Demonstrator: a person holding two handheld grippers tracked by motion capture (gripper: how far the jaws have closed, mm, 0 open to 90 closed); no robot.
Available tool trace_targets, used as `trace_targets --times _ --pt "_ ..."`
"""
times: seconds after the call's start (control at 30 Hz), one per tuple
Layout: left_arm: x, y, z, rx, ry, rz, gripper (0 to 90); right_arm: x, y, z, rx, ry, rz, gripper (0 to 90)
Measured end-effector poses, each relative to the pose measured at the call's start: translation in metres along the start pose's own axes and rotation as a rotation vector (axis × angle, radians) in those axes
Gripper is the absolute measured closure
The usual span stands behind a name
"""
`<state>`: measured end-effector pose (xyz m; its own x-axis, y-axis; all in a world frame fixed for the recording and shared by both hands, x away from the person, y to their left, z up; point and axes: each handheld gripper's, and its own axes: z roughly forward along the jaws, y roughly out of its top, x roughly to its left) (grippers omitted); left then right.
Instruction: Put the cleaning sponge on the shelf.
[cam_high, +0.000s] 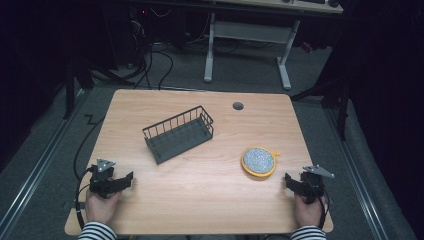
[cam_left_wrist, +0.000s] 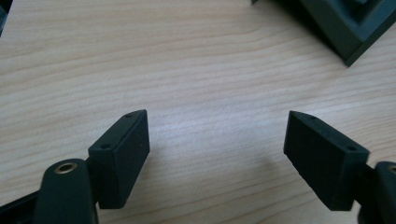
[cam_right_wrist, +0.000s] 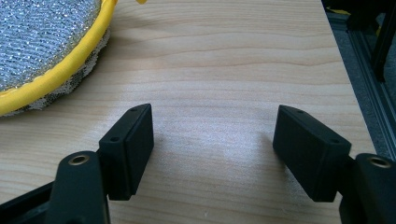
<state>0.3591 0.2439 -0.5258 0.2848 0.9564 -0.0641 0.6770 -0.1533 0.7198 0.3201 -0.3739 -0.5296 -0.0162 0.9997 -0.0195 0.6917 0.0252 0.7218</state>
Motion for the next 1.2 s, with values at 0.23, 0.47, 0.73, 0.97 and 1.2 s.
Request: trace_targets --times 0.23,0.47,0.73,0.97,1.2 --pt "-0.004 0.018 -0.011 -0.019 -0.054 -0.004 24.5 0.0 0.0 0.0 0.0 0.004 -0.005 29.1" --pt "-0.006 0.041 -0.022 -0.047 -0.104 -0.007 24.7 0.0 0.0 0.001 -0.002 0.007 -0.006 29.1" --pt "-0.01 0.078 -0.026 -0.067 -0.139 -0.019 28.7 0.0 0.0 0.001 -0.002 0.01 -0.009 29.1" --pt "-0.019 0.102 -0.027 -0.084 -0.157 -0.014 28.8 0.001 0.0 0.0 -0.003 0.015 -0.014 29.3" --pt "-0.027 0.123 -0.009 -0.046 -0.165 -0.001 28.6 0.001 0.0 0.0 0.001 0.016 -0.013 29.3"
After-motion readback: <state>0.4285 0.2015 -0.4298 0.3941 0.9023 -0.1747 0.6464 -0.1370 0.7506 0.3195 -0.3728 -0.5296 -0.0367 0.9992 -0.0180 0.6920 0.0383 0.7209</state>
